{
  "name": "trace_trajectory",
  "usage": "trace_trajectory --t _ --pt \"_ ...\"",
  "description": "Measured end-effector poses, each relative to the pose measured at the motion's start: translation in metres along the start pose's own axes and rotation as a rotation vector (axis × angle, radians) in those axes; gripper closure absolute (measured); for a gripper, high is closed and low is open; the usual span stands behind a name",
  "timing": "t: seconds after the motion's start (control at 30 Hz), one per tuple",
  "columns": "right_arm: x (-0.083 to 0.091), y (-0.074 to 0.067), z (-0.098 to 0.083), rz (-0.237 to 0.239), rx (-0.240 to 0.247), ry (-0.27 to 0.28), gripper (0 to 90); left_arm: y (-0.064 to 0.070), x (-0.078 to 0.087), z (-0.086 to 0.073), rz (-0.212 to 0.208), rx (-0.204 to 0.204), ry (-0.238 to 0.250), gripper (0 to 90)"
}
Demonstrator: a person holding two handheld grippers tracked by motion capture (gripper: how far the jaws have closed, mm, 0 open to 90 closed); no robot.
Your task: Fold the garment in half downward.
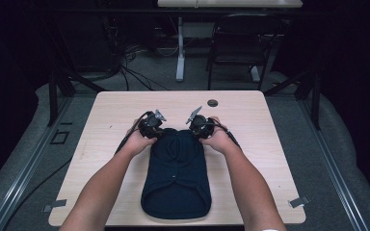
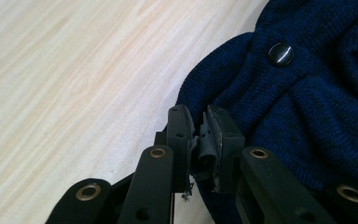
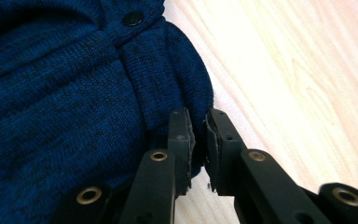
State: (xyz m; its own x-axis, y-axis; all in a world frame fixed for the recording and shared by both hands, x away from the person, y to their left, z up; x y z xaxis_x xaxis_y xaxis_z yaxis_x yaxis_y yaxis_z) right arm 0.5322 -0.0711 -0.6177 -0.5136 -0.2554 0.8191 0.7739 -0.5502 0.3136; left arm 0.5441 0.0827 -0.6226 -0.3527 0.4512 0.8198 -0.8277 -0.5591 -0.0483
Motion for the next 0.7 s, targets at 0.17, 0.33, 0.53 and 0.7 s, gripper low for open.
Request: trace_trajectory --t 0.17,0.33,0.53,0.7 --pt "0.013 0.004 0.005 -0.003 -0.009 0.051 80.7 -0.001 0.016 0.007 0.022 -0.022 0.036 80.1" --pt "0.028 0.008 0.014 -0.016 0.009 0.068 80.8 -0.001 0.030 0.017 0.037 -0.043 0.048 80.1" --pt "0.058 0.021 0.036 -0.076 0.039 0.111 81.2 -0.008 0.065 0.039 0.089 -0.061 0.108 80.1" --pt "0.083 0.034 0.056 -0.136 0.064 0.144 81.4 -0.016 0.096 0.061 0.144 -0.087 0.148 80.1"
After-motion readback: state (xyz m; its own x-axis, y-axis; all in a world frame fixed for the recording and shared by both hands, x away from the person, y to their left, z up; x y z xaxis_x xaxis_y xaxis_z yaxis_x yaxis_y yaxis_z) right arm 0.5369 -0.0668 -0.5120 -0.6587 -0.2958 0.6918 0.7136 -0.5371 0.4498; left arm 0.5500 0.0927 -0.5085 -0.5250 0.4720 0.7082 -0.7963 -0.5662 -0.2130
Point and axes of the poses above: each handheld gripper's, and its own axes: x roughly backward along the jaws, z roughly out of its top, y roughly to its right, the point moved 10 cm from there along -x, roughly forward along the jaws, and after that the axes turned 7 degrees about -z, right-handed, at the moved point
